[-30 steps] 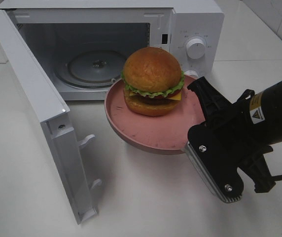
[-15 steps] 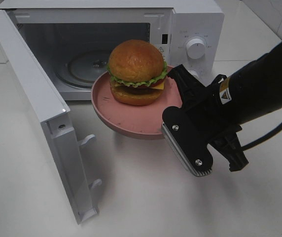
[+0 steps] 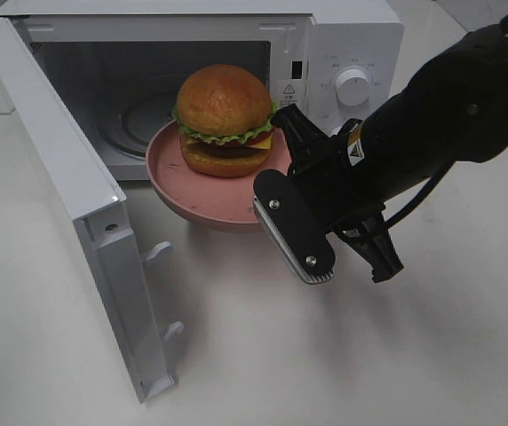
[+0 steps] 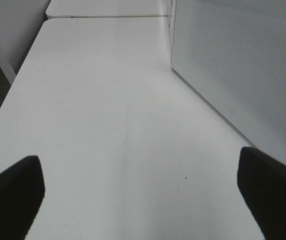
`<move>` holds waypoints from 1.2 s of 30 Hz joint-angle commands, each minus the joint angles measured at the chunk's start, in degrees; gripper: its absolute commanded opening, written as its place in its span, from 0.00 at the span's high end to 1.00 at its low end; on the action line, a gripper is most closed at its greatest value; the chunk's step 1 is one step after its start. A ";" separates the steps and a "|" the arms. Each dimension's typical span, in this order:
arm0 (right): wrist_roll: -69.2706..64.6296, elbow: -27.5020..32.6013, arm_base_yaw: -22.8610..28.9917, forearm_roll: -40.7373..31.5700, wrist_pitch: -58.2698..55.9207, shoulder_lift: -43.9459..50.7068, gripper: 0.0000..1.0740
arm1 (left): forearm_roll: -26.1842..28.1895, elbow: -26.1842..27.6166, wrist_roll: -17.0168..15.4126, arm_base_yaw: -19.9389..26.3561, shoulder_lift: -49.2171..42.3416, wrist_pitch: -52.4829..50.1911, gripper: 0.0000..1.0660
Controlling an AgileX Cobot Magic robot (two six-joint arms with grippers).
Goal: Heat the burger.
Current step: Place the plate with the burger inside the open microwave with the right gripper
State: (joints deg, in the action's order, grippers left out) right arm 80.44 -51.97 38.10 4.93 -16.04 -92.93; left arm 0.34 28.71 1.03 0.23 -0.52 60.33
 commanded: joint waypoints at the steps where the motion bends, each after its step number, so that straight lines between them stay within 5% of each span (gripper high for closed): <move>1: 0.23 -1.95 0.06 0.23 3.27 -0.40 1.00 | 0.34 -0.17 -0.06 -0.29 -1.09 -0.92 0.03; 36: 0.17 -20.28 2.06 -2.58 1.78 -16.33 0.99 | 0.34 -0.17 -0.06 -0.29 -1.09 -0.92 0.03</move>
State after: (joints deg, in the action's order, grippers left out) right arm 80.44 -70.99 40.05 2.06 -17.19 -109.78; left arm 0.34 28.71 1.03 0.23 -0.52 60.33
